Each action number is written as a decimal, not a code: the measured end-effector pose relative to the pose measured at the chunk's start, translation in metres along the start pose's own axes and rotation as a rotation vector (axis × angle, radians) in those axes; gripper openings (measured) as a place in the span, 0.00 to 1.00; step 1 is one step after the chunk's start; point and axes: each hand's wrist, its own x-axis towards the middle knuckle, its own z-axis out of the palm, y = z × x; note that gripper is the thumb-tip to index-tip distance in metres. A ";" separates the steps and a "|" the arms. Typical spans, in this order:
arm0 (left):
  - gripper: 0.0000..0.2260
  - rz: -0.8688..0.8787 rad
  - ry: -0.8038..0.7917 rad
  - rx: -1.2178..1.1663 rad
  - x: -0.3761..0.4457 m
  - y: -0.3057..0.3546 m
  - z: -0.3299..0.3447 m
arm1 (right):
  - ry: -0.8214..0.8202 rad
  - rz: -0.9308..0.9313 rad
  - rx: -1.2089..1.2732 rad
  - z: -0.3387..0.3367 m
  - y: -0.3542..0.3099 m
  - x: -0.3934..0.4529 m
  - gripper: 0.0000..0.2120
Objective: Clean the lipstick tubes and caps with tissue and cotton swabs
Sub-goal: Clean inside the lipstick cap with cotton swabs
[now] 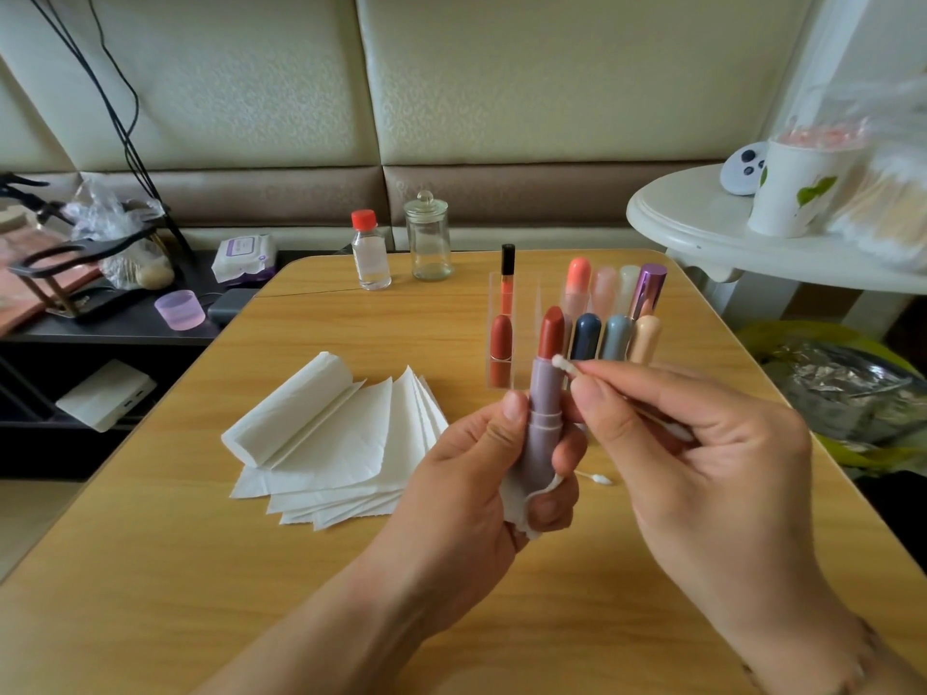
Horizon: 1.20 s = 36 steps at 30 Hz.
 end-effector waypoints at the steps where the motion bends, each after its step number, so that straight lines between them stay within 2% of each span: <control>1: 0.14 0.011 0.010 0.018 0.000 0.000 0.000 | 0.007 -0.011 -0.016 0.000 -0.001 0.000 0.10; 10: 0.10 0.106 0.105 0.179 0.000 0.001 0.000 | 0.034 -0.041 -0.085 0.000 -0.002 0.001 0.10; 14: 0.14 0.126 0.143 0.271 -0.002 0.002 -0.001 | 0.034 -0.029 -0.072 0.000 -0.002 0.001 0.09; 17: 0.10 0.187 0.169 0.304 -0.003 0.002 0.002 | 0.034 -0.025 -0.060 0.002 -0.003 0.001 0.09; 23: 0.13 0.354 0.240 0.378 -0.002 0.005 0.011 | 0.015 0.012 -0.018 0.002 -0.004 -0.002 0.08; 31: 0.16 0.639 0.495 0.855 -0.003 -0.001 -0.001 | -0.003 0.102 -0.023 0.002 -0.005 -0.002 0.04; 36: 0.16 0.815 0.503 1.156 0.000 0.000 -0.008 | -0.001 0.126 -0.135 0.004 0.000 -0.005 0.03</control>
